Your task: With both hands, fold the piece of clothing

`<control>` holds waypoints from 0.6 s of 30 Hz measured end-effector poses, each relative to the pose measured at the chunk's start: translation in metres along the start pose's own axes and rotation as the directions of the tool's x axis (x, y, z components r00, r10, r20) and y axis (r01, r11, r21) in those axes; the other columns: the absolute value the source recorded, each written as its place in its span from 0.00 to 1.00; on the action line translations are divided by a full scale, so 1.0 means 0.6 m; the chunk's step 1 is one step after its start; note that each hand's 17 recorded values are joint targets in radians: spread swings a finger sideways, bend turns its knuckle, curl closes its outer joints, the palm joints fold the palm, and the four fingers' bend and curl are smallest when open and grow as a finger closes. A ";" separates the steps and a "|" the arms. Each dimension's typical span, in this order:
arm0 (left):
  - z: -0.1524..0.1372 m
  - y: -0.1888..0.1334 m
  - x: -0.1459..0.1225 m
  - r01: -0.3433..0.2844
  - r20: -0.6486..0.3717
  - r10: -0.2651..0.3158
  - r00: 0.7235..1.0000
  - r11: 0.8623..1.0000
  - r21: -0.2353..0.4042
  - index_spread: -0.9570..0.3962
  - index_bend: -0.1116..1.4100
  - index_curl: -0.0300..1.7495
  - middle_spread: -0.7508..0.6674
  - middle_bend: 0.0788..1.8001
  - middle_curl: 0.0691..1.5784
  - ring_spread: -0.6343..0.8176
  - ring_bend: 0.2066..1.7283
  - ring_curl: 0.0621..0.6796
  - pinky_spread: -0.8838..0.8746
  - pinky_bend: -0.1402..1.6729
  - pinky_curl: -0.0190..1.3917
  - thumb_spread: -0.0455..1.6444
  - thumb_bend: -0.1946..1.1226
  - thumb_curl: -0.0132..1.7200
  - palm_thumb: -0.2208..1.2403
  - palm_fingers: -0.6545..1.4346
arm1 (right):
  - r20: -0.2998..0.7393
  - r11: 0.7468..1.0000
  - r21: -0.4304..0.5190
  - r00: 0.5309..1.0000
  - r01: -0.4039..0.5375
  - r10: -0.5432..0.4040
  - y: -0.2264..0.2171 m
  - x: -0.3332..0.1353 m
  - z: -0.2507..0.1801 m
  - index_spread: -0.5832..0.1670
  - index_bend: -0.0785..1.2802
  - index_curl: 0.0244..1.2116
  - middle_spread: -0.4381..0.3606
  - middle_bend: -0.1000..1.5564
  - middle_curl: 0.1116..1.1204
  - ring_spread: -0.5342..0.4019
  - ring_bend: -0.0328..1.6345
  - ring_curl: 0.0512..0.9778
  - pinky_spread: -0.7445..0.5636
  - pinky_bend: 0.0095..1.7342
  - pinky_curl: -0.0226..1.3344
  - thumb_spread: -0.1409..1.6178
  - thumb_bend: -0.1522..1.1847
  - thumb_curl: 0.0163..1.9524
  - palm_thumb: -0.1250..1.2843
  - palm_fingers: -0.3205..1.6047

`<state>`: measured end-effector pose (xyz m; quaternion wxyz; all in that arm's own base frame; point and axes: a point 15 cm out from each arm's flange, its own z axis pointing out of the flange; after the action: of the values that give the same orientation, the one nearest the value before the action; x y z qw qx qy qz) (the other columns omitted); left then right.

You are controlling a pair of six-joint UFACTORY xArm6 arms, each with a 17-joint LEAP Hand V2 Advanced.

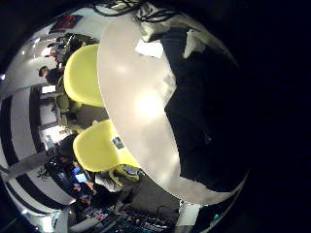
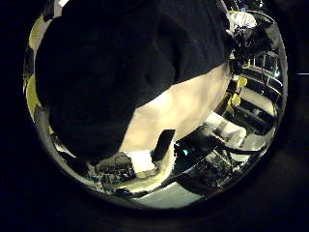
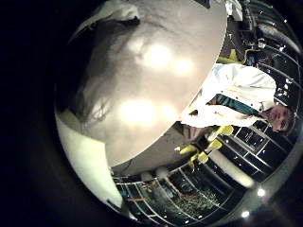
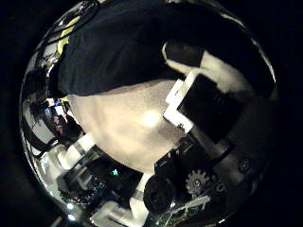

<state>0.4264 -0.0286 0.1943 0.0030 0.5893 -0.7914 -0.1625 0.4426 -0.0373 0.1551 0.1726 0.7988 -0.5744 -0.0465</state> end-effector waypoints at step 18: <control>0.003 -0.002 0.034 -0.032 -0.010 0.032 0.999 0.999 -0.005 0.68 0.18 0.20 0.61 0.07 0.20 0.65 0.24 0.24 0.79 0.23 0.24 0.60 0.13 0.18 0.23 0.38 | -0.024 0.989 0.011 0.989 -0.145 0.145 0.089 0.136 -0.023 0.41 0.89 0.58 0.38 0.87 0.66 0.35 0.88 0.64 0.45 0.79 0.54 0.58 0.16 0.37 0.89 0.73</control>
<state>0.4207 -0.0473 0.1885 0.0107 0.5773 -0.8004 -0.1615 0.4256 -0.1256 0.1959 0.1791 0.7562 -0.6289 -0.0213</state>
